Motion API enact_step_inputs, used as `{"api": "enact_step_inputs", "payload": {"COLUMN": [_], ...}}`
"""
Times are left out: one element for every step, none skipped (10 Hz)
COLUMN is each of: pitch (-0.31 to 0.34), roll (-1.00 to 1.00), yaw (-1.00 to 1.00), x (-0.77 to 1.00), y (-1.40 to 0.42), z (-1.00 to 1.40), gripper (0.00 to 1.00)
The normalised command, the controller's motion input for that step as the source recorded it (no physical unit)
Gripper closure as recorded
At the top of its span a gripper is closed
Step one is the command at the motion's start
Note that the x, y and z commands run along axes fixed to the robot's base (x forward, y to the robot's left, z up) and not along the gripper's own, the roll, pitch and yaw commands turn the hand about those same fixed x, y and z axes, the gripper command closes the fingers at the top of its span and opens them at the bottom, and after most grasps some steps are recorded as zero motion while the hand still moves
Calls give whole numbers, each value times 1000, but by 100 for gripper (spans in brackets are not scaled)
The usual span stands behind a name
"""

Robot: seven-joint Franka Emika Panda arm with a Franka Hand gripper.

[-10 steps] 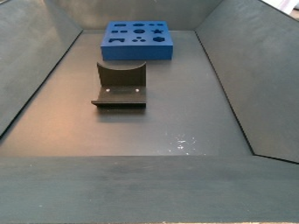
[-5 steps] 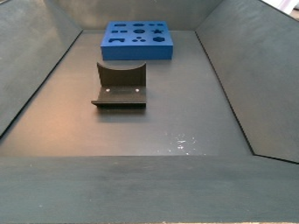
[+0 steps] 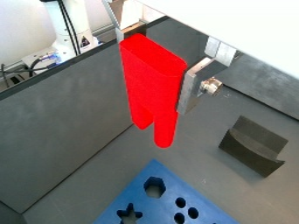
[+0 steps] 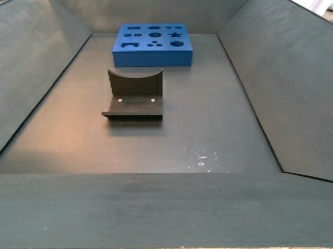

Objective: Pick up the square-circle object. Move up. Rotate the square-circle object. Place the square-circle object on the fixture. Regrasp the square-circle object. Move to above the board. Insert the square-circle object.
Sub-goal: Insert the square-circle object.

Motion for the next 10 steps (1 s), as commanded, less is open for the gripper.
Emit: {"api": "enact_step_inputs", "payload": {"pitch": [0, 0, 0, 46, 74, 77, 74, 6, -21, -37], "roll": [-29, -93, -196, -249, -271, -279, -303, -299, -276, -290], "yaw": [0, 0, 0, 0, 0, 0, 43, 97, 191, 223], "x": [0, 0, 0, 0, 0, 0, 0, 17, 3, 0], "y": [-23, -17, 0, -9, -31, -66, -126, -183, -220, -229], "z": [-226, -366, -331, -263, -217, -191, -166, -163, -157, -177], "gripper": [100, 100, 100, 100, 100, 100, 100, 100, 100, 100]}}
